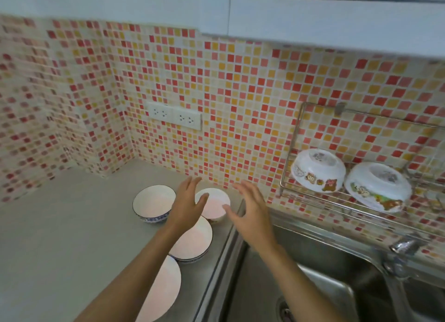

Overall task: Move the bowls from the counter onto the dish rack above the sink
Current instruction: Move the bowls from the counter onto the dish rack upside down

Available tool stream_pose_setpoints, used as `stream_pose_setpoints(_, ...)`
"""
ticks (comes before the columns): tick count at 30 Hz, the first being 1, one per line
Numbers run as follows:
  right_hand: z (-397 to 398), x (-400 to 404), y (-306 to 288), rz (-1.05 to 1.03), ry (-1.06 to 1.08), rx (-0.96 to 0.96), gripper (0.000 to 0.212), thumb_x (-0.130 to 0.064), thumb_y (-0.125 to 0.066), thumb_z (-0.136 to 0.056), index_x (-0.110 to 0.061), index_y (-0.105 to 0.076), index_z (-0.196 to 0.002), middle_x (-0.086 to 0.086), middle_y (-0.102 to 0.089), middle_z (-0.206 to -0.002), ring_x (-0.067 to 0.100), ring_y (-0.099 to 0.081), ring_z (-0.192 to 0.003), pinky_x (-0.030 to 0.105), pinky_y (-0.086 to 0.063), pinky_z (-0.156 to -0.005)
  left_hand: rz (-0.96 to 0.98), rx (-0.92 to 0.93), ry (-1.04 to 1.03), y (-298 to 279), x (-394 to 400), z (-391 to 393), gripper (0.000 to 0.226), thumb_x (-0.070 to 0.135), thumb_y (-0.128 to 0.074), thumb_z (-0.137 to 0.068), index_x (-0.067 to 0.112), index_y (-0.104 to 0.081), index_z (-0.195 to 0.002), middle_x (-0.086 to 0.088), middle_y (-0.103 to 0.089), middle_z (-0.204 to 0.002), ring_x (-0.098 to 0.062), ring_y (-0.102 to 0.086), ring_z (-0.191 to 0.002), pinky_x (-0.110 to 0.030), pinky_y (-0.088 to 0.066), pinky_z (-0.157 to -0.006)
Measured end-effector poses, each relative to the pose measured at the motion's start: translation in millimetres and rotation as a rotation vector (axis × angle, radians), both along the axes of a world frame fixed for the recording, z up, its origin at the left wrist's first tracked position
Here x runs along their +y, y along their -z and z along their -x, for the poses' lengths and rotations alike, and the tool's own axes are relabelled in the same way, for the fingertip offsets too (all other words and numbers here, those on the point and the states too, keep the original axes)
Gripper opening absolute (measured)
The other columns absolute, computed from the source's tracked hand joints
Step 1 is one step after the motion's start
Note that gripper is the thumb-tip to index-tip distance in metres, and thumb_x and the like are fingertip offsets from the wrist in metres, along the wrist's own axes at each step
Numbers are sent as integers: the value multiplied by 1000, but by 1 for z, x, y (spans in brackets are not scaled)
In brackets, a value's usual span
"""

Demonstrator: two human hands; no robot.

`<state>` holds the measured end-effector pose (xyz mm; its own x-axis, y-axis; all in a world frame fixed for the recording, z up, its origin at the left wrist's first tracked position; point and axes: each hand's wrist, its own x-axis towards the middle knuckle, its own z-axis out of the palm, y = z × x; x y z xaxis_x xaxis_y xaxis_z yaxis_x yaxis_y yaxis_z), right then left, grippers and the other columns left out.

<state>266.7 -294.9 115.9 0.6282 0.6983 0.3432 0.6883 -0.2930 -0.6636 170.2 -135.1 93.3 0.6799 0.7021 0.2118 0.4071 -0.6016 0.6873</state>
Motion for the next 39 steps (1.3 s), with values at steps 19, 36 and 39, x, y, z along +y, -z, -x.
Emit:
stream_pose_setpoints(19,-51,94,113,255,219,953,56,-28,-55,-96,-17,-32,-145,9,-43,-146,29,-47,-126,47,-45,-104,205,471,11,98,77,-72,68,32,-48,-94,0,-17,-144,-20,-29,-148,-33,-32,-135,-39,-27,-111)
stream_pose_setpoints(36,-57,117,127,91,351,1097,41,-3,-51,-92,-28,-45,-123,5,-53,-123,29,-52,-113,38,-61,-72,256,439,-43,94,80,-90,47,-1,-48,-88,1,-37,-133,-19,-37,-137,-35,-49,-118,-34,-43,-98)
stream_pose_setpoints(39,-63,112,120,57,356,1099,38,-3,-50,-94,-30,-43,-120,3,-51,-121,29,-54,-116,27,-55,-58,254,378,-49,84,78,-92,49,-5,-50,-85,2,-40,-133,-20,-43,-135,-36,-50,-118,-38,-44,-97)
